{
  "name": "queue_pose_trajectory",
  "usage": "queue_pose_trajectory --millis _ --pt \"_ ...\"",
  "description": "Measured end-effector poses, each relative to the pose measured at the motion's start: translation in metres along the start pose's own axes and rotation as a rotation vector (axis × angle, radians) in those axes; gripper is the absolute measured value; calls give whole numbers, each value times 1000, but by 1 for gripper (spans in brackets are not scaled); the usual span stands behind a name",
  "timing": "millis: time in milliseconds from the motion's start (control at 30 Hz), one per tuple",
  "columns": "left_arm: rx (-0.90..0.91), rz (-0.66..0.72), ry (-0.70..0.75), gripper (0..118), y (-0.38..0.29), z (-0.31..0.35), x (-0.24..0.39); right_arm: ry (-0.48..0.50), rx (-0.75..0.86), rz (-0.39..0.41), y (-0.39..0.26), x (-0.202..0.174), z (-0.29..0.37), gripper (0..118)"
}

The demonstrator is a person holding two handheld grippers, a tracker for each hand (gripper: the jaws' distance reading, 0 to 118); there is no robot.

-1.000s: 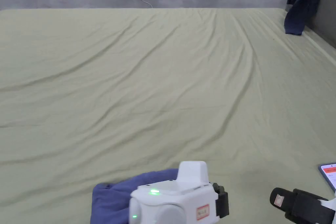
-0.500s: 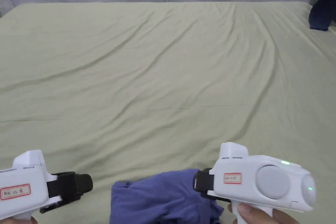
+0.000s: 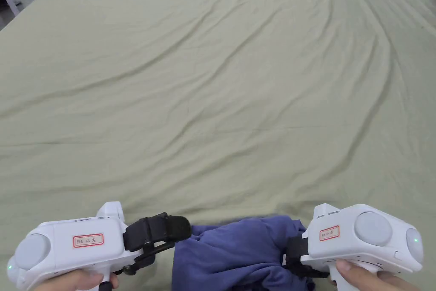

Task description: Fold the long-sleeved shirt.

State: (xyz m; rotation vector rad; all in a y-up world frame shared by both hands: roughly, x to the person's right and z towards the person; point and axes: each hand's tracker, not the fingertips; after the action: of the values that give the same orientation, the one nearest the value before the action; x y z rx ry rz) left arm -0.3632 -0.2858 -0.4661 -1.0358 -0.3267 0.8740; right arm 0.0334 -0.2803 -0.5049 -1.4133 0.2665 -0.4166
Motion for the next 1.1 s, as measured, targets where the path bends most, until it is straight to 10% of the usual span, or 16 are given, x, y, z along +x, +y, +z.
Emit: queue_pose_trajectory --millis 200,267,300,633,800,1100 --pt "-314 -72 -63 110 -8 -52 -7 73 -12 -14 2 15 -1 4" --pt "-335 10 -167 74 -7 -61 -6 96 -13 -12 1 18 -1 4" --pt "-288 37 -135 26 -5 -66 -6 101 -11 -19 1 18 0 4" --pt "-248 -55 -55 22 8 6 8 -10 180 61 -38 -64 34 2" --pt "-201 -172 138 22 43 105 -24 283 170 180 -91 -170 12 3" --pt "-125 -56 668 22 121 285 -168 451 101 384 -143 -331 -35 3"
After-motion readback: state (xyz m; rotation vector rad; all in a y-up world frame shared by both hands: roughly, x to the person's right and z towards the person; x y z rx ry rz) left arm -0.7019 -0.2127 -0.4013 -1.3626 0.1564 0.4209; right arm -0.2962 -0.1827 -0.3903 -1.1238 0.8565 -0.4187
